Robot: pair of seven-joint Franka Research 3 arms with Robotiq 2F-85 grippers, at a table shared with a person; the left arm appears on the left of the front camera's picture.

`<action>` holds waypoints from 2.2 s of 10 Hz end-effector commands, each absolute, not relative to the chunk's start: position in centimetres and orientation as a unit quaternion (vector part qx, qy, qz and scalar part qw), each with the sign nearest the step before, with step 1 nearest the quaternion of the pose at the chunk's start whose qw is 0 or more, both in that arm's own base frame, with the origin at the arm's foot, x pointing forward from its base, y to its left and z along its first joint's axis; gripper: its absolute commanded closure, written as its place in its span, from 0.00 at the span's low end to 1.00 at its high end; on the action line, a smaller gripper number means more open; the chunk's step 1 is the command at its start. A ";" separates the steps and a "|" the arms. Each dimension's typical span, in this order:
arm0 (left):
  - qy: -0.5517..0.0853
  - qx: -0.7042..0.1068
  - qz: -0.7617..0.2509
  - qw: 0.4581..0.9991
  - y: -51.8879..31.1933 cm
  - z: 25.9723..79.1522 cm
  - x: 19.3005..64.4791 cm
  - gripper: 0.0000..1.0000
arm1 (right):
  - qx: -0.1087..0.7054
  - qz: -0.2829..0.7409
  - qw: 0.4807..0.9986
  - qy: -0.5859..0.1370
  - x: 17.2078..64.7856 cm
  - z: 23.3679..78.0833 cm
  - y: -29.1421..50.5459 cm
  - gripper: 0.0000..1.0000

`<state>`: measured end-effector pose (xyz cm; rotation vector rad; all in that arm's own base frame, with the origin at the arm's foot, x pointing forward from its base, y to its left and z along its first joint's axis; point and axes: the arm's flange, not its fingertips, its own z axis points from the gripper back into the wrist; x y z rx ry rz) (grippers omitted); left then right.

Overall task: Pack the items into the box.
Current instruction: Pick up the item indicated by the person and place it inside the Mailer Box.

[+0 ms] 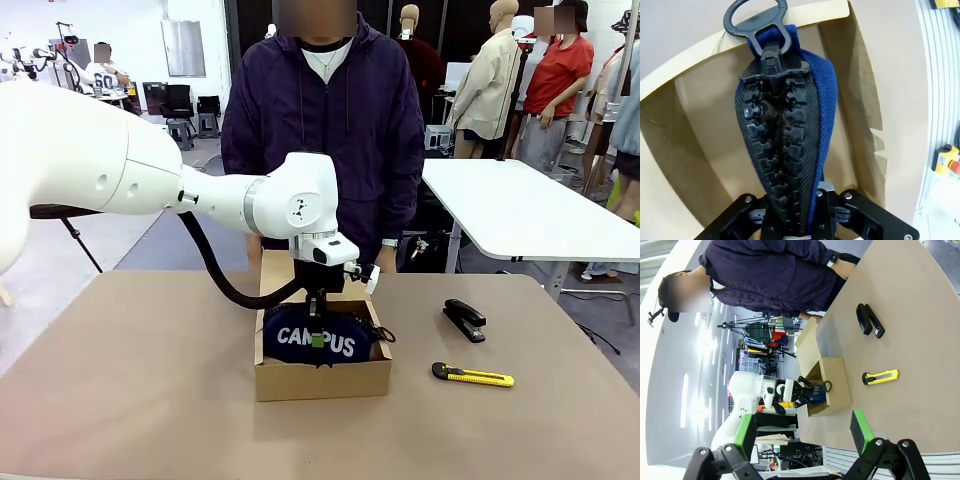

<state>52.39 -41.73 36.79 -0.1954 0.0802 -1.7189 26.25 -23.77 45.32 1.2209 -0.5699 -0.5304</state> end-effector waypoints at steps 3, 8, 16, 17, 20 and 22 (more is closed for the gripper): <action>0.041 -0.099 -0.758 0.643 -41.9 36.8 52.6 1.00 | 0.563 -0.236 0.745 -0.270 26.4 45.6 -23.9 0.00; 0.034 -0.108 -0.759 0.641 -41.3 37.4 52.4 0.00 | 0.563 -0.236 0.745 -0.270 26.4 45.6 -23.9 0.00; 0.004 -0.100 -0.757 0.645 -39.9 39.9 51.8 0.00 | 0.563 -0.236 0.745 -0.270 26.4 45.6 -23.9 0.00; 0.000 -0.110 -0.754 0.647 -39.6 40.5 51.8 0.00 | 0.563 -0.236 0.745 -0.270 26.4 45.6 -23.9 0.00; -0.024 -0.273 -0.637 0.721 -33.2 47.1 49.6 0.00 | 0.563 -0.236 0.745 -0.270 26.4 45.6 -23.9 0.00; -0.125 -0.325 -0.493 0.797 -23.5 50.8 46.6 0.00 | 0.563 -0.236 0.745 -0.270 26.4 45.6 -23.9 0.00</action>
